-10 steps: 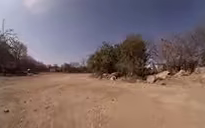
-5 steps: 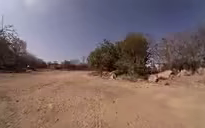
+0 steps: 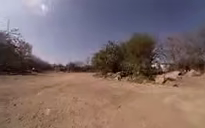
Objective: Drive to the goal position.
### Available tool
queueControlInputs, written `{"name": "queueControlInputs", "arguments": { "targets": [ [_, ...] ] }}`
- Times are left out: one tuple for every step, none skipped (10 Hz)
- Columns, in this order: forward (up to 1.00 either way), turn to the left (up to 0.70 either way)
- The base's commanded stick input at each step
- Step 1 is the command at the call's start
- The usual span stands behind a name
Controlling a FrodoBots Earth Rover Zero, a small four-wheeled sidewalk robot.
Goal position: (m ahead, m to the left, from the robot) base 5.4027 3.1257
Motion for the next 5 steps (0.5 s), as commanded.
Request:
{"name": "queueControlInputs", "arguments": {
  "targets": [
    [0.50, 0.00],
    [0.50, 0.00],
    [0.50, 0.00],
    [0.50, 0.00],
    [0.50, 0.00]
  ]
}}
